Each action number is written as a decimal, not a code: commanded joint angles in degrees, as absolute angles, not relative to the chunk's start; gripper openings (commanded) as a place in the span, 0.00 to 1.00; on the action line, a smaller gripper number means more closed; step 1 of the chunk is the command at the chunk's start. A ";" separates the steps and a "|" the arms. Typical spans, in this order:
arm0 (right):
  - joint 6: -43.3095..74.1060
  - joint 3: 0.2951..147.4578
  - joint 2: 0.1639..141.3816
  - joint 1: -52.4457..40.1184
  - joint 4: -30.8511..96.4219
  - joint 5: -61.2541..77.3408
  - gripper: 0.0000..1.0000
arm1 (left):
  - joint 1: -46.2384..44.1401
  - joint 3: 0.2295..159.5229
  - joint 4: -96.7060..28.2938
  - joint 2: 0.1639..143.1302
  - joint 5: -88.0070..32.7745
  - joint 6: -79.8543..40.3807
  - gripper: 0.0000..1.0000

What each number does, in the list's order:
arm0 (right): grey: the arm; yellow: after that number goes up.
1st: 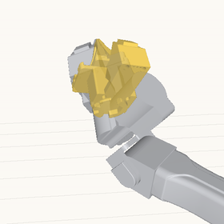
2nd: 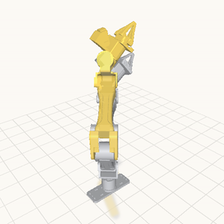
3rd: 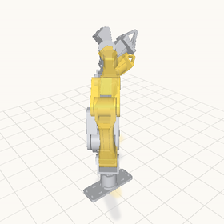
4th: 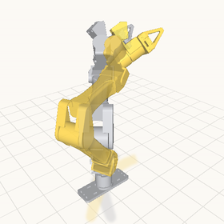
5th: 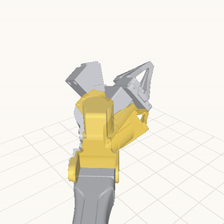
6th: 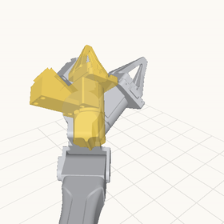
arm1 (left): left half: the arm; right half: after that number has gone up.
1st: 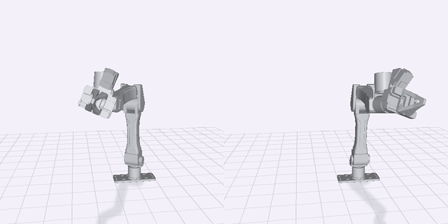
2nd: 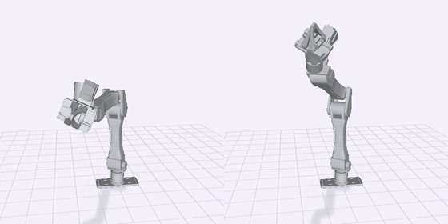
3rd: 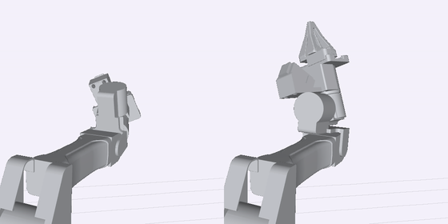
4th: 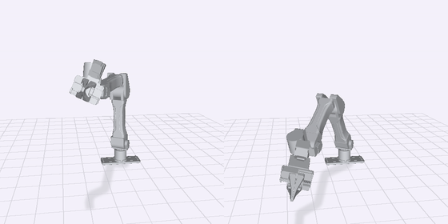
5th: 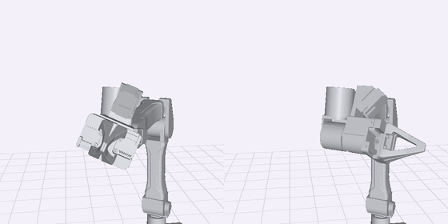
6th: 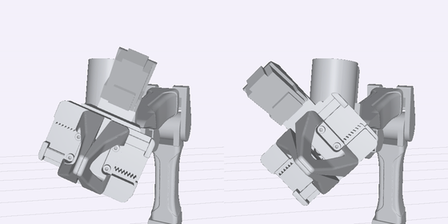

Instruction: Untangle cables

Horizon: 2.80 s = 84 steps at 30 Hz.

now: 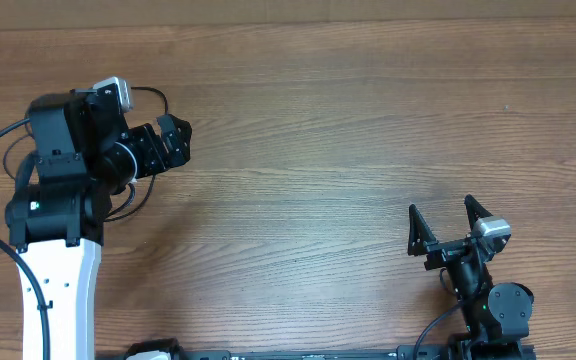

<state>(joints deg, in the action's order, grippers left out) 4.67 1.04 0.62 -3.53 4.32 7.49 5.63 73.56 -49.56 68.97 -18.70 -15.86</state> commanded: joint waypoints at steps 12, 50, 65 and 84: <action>4.60 0.45 0.14 -4.01 4.10 7.55 1.00 | 5.58 73.93 -49.50 70.65 -19.07 -14.55 1.00; 4.62 0.45 0.14 -4.12 4.10 7.55 1.00 | 5.58 65.95 -51.99 38.57 -19.09 -14.55 1.00; 4.62 0.45 0.14 -4.12 4.10 7.55 1.00 | 5.58 47.35 -58.11 16.27 -19.09 -14.55 1.00; 4.60 0.45 0.14 -4.10 4.10 7.55 1.00 | 5.61 22.83 -1.48 0.54 -19.11 -14.55 0.99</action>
<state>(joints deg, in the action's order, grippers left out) 4.64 1.04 0.62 -3.53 4.36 7.49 5.63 26.26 -7.64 1.63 -18.76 -15.77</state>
